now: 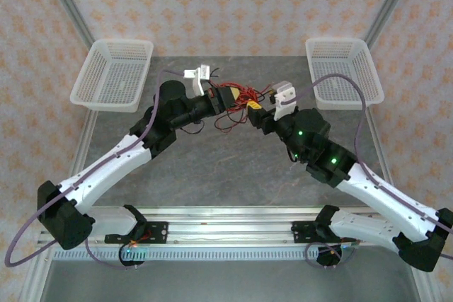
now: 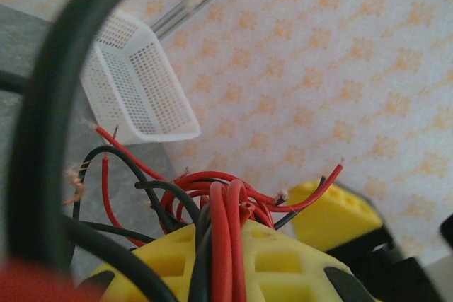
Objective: Untangle the cables
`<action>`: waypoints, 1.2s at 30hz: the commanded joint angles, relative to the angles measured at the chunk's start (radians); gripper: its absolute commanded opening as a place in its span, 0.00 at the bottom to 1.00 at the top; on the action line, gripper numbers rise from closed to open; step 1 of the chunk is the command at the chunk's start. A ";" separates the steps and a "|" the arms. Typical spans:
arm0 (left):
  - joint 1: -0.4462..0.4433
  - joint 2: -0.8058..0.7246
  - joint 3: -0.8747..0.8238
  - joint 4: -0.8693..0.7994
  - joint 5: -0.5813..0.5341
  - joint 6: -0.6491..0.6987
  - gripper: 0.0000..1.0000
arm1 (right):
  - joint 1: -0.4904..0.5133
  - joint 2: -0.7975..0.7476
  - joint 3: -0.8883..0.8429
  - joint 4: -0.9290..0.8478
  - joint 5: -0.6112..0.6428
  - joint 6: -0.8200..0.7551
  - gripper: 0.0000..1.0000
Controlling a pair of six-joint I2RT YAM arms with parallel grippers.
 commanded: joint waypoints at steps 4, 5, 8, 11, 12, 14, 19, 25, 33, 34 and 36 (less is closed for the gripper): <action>0.008 -0.053 0.014 -0.152 0.058 0.199 0.00 | -0.054 0.029 0.176 -0.277 -0.172 0.155 0.78; 0.008 -0.058 0.017 -0.160 0.061 0.212 0.00 | -0.065 0.052 0.197 -0.301 -0.199 0.162 0.80; 0.008 -0.071 0.025 -0.178 0.065 0.227 0.00 | -0.093 0.114 0.240 -0.349 -0.240 0.181 0.82; 0.008 -0.080 0.027 -0.181 0.071 0.259 0.00 | -0.109 0.162 0.252 -0.361 -0.264 0.188 0.82; 0.008 -0.083 0.027 -0.181 0.076 0.261 0.00 | -0.112 0.173 0.254 -0.359 -0.275 0.192 0.82; 0.008 -0.085 0.025 -0.175 0.087 0.262 0.00 | -0.115 0.199 0.254 -0.348 -0.293 0.199 0.82; 0.008 -0.098 0.017 -0.148 0.104 0.252 0.00 | -0.121 0.237 0.233 -0.318 -0.317 0.211 0.79; 0.009 -0.130 0.020 -0.124 0.110 0.239 0.00 | -0.205 0.272 0.123 -0.243 -0.339 0.247 0.59; 0.009 -0.181 0.051 -0.153 0.064 0.252 0.00 | -0.309 0.265 -0.050 -0.103 -0.497 0.327 0.36; 0.009 -0.186 0.051 -0.152 0.062 0.252 0.00 | -0.310 0.265 -0.058 -0.096 -0.506 0.333 0.34; 0.008 -0.190 0.051 -0.154 0.056 0.255 0.00 | -0.312 0.264 -0.063 -0.093 -0.520 0.336 0.34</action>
